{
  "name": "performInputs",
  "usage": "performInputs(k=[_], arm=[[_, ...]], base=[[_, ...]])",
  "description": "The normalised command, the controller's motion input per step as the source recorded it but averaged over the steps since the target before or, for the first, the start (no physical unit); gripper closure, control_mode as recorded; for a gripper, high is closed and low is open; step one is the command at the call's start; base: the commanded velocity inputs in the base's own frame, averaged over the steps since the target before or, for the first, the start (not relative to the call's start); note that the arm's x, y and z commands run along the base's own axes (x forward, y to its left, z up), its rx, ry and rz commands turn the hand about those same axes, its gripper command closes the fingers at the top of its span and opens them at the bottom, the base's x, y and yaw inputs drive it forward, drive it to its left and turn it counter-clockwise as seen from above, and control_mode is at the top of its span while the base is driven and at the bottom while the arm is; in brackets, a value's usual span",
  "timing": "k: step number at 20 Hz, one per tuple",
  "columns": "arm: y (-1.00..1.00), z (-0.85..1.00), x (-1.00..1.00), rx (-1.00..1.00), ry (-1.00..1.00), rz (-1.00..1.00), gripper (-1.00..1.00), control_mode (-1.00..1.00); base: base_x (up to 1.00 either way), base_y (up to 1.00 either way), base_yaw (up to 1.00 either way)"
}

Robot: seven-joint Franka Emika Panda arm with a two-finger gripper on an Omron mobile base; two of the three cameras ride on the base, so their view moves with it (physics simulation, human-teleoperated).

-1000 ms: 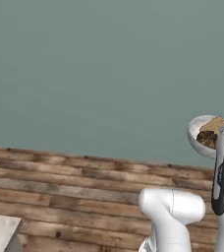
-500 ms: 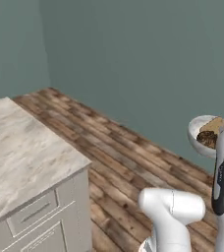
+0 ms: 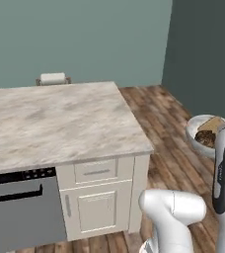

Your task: Pick up the heated bread from the toaster oven and place it in the bowl. Then move the bread bowl to the dining counter.

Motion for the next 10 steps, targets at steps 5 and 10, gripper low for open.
performInputs(k=[5,10], arm=[[0.00,0.00,0.00,0.00,0.00,0.00,1.00,1.00],[0.00,0.00,0.00,0.00,0.00,0.00,1.00,1.00]], base=[[0.27,0.05,0.57],[0.40,0.48,0.35]])
